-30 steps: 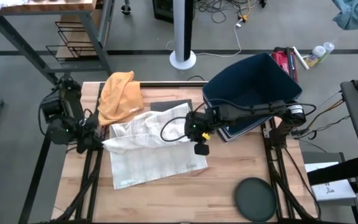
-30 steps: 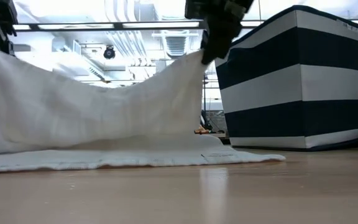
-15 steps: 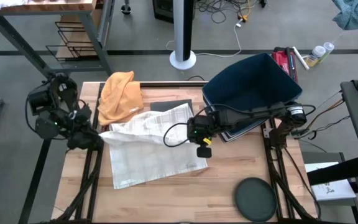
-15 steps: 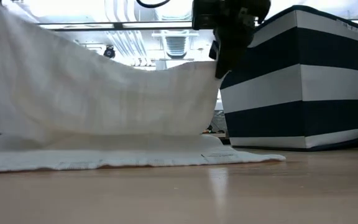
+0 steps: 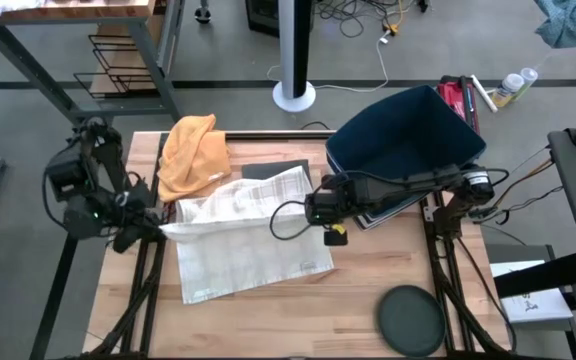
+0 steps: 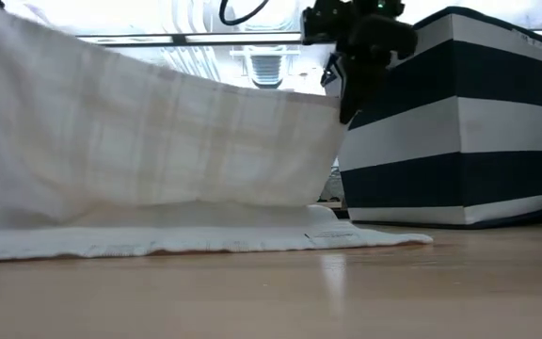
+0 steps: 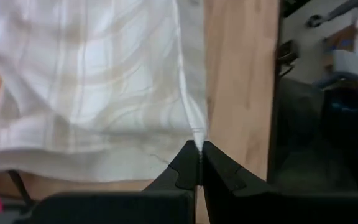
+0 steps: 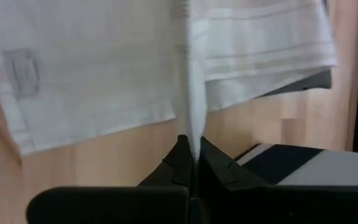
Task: Fold kitchen towel into neat rectangle
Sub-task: Fold the white patterned towel
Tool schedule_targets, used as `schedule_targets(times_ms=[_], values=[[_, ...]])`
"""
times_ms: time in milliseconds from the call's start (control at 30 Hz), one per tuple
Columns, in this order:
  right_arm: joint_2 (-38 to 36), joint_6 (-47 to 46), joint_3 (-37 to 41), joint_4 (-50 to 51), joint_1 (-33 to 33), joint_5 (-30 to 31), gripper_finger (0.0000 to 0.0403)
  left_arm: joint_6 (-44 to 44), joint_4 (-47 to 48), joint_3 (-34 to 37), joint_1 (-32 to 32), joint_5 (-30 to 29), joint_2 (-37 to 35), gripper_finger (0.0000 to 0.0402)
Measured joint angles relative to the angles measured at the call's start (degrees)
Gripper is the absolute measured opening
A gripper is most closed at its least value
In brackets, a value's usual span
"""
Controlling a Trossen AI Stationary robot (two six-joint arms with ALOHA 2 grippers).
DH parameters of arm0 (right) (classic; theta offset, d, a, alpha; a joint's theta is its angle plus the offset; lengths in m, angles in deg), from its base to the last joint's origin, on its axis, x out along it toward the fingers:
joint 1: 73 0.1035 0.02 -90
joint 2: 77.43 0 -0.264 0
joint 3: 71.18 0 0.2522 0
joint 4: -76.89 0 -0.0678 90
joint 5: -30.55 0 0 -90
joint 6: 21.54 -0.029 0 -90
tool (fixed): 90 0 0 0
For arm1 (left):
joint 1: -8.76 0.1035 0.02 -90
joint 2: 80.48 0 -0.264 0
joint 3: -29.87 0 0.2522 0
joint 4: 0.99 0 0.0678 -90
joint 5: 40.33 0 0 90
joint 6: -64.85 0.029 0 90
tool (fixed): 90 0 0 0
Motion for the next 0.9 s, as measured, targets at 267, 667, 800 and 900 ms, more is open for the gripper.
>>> schedule_targets(times_ms=[267, 667, 800, 900], values=[[0.03, -1.33, 1.22, -0.52, 2.20, -8.33, 0.0000, -0.85, -8.43, 7.86, 0.00, 0.55, 0.87, 0.0002], [0.10, -6.11, 5.54, -4.54, 4.63, -9.39, 0.0000, -0.49, -13.29, 9.28, 0.00, 1.73, 4.01, 0.0002], [0.12, -7.46, 6.40, -1.01, 4.57, -7.77, 0.0000, 0.63, -14.08, 9.57, 0.00, 1.62, 5.20, 0.0002], [0.12, -7.51, 6.49, -0.95, 4.57, -7.70, 0.0000, 0.53, -14.11, 10.03, 0.00, 1.56, 6.01, 0.0002]])
